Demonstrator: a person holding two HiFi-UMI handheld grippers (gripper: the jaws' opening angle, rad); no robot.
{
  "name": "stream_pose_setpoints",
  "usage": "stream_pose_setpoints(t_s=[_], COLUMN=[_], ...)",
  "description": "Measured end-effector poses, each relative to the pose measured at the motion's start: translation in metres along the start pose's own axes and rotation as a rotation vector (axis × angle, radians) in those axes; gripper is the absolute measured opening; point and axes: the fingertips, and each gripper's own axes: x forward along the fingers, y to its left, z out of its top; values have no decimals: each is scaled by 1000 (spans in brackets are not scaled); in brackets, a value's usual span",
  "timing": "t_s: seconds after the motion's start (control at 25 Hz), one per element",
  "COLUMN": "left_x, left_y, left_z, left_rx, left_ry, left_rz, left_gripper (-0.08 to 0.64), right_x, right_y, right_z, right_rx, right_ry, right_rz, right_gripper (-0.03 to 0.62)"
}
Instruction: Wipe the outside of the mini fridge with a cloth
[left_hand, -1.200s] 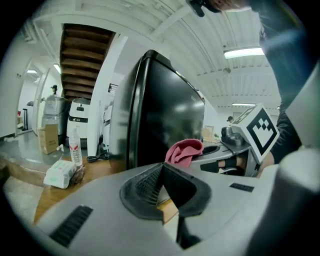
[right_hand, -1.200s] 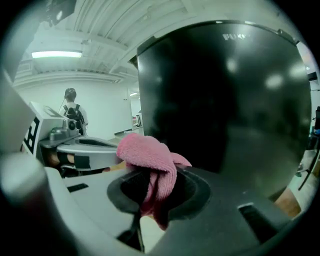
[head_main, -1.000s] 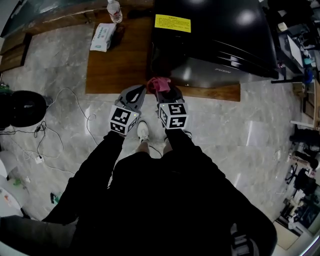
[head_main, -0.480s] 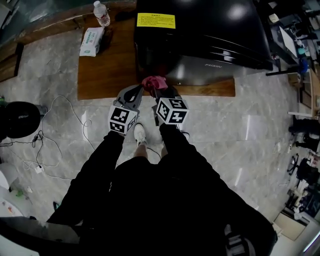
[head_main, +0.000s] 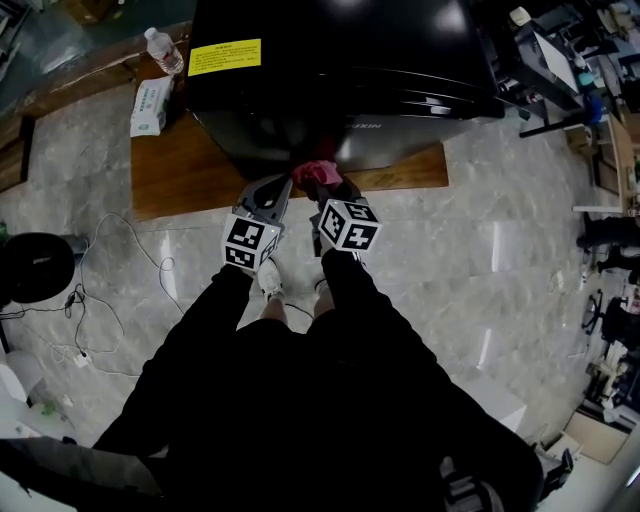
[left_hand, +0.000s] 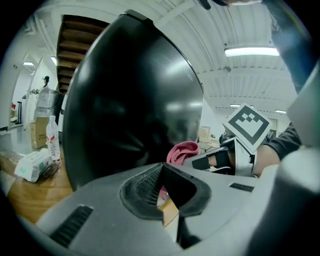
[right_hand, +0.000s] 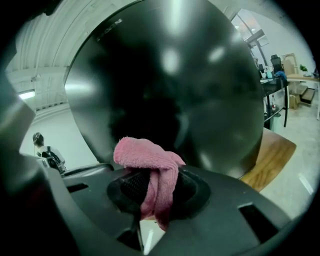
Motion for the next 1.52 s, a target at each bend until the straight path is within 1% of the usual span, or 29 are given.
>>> stream_pose_setpoints(t_s=[0.2,0.48,0.52,0.64,0.72,0.84,0.92,1.0,1.12,1.28,1.4,1.52], left_x=[42,107,118,146,162,184,196,203,203,196,191,189], left_y=[-44,-100,-109,-132,-147,-166,-182,-200,-232,-268,-288,-300], left_z=[7,23,25,29,34,37,40,46,63,97,122,142], left_rx=[25,49,55,72,78,78,76,67,41,5,17,43], left_ry=[8,29,33,47,52,59,63,55,37,5,-28,-61], left_rz=[-31,-47,-48,-49,-47,-31,-30,-43,-74,-74,-69,-73], left_gripper=[2,2,2,2,2,2,2,2,2,2,2,2], right_x=[-19,-36,-39,-46,-49,-52,-62,-80,-122,-179,-201,-206], right_y=[-65,-144,-157,-187,-205,-234,-248,-256,-264,-271,-265,-251], right_z=[9,26,30,41,47,54,63,75,94,127,158,191], right_rx=[-11,-17,-33,-135,-169,-175,-180,-188,-194,-185,-141,-123], right_ry=[0,23,26,34,37,29,3,-25,-51,-81,-125,-162], right_rz=[-37,-54,-58,-53,-31,1,57,133,228,286,317,355], right_gripper=[97,98,98,98,98,92,91,90,91,91,91,91])
